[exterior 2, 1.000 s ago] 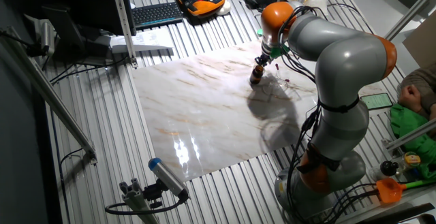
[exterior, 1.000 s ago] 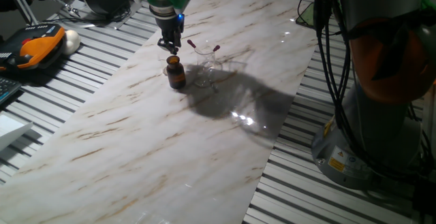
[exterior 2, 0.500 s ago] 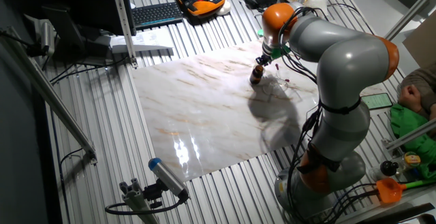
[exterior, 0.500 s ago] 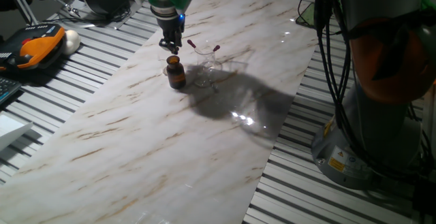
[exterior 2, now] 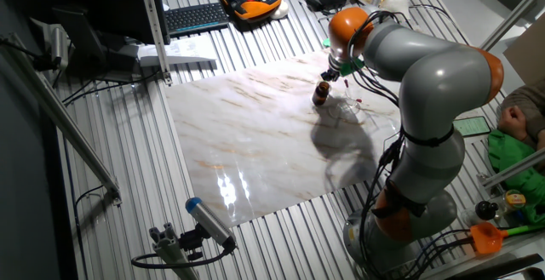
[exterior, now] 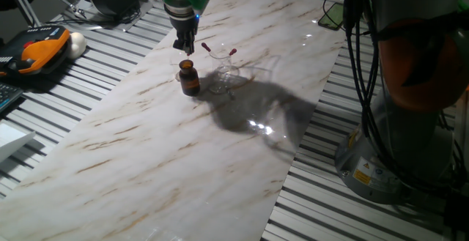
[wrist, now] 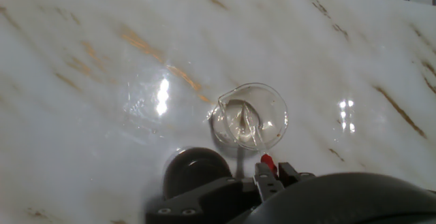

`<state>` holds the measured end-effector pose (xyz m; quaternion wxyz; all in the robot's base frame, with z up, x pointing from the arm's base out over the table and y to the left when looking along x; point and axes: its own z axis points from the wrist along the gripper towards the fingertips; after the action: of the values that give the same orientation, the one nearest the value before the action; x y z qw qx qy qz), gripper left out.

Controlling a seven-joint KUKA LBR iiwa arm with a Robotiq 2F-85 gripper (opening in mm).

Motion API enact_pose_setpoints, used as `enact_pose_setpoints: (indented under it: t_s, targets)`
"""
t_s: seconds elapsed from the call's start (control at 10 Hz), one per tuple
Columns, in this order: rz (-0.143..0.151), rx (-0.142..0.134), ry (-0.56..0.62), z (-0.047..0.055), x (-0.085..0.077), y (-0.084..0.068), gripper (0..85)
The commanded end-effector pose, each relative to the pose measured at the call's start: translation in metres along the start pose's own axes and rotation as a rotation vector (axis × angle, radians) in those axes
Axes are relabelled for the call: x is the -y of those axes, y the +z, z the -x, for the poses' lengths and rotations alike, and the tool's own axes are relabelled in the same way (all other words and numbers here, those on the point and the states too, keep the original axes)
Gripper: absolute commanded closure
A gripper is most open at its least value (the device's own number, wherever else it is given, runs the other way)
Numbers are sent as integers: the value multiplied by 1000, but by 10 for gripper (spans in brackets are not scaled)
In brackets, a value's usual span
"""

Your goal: Transfer liquid using a dropper

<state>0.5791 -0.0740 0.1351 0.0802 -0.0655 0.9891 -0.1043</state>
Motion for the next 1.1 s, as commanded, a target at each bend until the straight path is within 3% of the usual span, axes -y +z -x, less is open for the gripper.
enact_pose_setpoints:
  t_s: [0.0,0.1,0.7,1.0]
  targets:
    - [2,4,3,0,0,1,680]
    - [1,18,6,0,0,2,510]
    - [-2,64,-2,0,0,4,510]
    - [6,73,-2,1,-1,8,510]
